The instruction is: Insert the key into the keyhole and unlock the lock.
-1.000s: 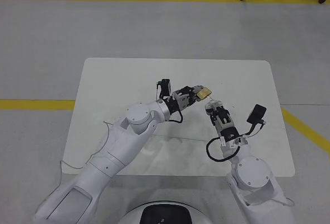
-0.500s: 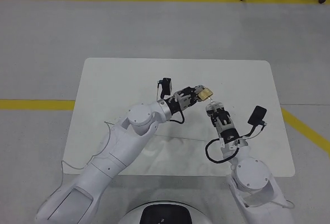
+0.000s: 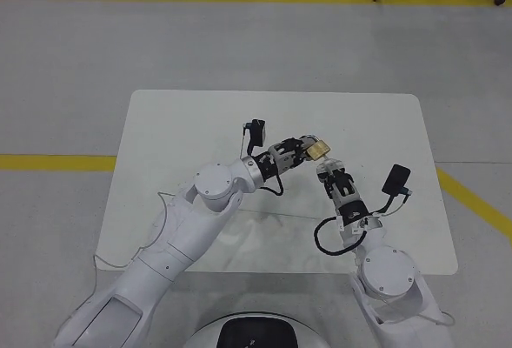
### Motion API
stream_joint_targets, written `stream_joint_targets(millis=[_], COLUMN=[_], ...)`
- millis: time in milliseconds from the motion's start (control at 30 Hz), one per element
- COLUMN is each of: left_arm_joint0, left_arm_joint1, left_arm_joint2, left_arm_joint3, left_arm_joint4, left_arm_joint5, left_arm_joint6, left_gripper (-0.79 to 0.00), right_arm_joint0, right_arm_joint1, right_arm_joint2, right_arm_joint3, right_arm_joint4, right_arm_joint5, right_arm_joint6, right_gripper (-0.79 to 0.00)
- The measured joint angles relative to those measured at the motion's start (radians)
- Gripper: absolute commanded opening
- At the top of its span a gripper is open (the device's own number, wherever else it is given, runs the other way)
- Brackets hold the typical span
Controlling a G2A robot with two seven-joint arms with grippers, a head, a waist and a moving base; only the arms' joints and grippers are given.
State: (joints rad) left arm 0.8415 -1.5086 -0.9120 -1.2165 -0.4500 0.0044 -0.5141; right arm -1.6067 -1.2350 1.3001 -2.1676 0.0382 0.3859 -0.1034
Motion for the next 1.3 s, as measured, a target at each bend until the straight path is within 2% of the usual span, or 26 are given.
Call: stream_joint_targets(millis=[300,333,367,400,433,733,767,833,867,900,1100,1300], left_arm_joint0=[0.014,0.015,0.016,0.017,0.018,0.028,0.030,0.031,0.031,0.031,0.031,0.030], left_arm_joint1=[0.003,0.002,0.002,0.001,0.001,0.000,0.001,0.002,0.003,0.005,0.020,0.022], left_arm_joint2=[-0.001,0.000,0.001,0.000,0.000,-0.022,-0.028,-0.039,-0.048,-0.054,-0.118,-0.124], left_arm_joint3=[-0.018,-0.019,-0.019,-0.020,-0.020,-0.031,-0.030,-0.027,-0.027,-0.027,-0.041,-0.043], left_arm_joint4=[0.038,0.041,0.042,0.042,0.041,0.032,0.028,0.026,0.028,0.030,0.034,0.037], left_arm_joint5=[0.001,0.002,0.003,0.004,0.004,0.013,0.015,0.019,0.022,0.024,0.052,0.061], left_arm_joint6=[-0.039,-0.039,-0.038,-0.037,-0.034,-0.018,-0.015,-0.009,-0.004,-0.002,-0.033,-0.041], left_gripper=[-0.785,-0.785,-0.785,-0.785,-0.785,-0.785,-0.785,-0.785,-0.785,-0.785,-0.785,-0.785], right_arm_joint0=[-0.010,-0.012,-0.014,-0.016,-0.018,-0.056,-0.061,-0.068,-0.071,-0.074,-0.101,-0.100], right_arm_joint1=[-0.005,-0.006,-0.006,-0.007,-0.007,-0.009,-0.010,-0.011,-0.011,-0.012,-0.016,-0.016], right_arm_joint2=[0.004,0.004,0.005,0.006,0.008,0.042,0.049,0.058,0.064,0.067,0.101,0.100], right_arm_joint3=[-0.007,-0.009,-0.010,-0.011,-0.012,-0.050,-0.056,-0.063,-0.068,-0.073,-0.132,-0.131], right_arm_joint4=[-0.012,-0.013,-0.012,-0.012,-0.012,0.000,0.006,0.017,0.025,0.033,0.109,0.106], right_arm_joint5=[-0.004,-0.005,-0.007,-0.008,-0.009,-0.025,-0.028,-0.032,-0.034,-0.035,-0.020,-0.020], right_arm_joint6=[0.009,0.009,0.009,0.010,0.010,0.017,0.019,0.021,0.022,0.022,0.016,0.016], right_gripper=[-0.785,-0.662,-0.465,-0.305,0.000,0.000,-0.074,-0.099,-0.074,0.000,0.000,0.000])
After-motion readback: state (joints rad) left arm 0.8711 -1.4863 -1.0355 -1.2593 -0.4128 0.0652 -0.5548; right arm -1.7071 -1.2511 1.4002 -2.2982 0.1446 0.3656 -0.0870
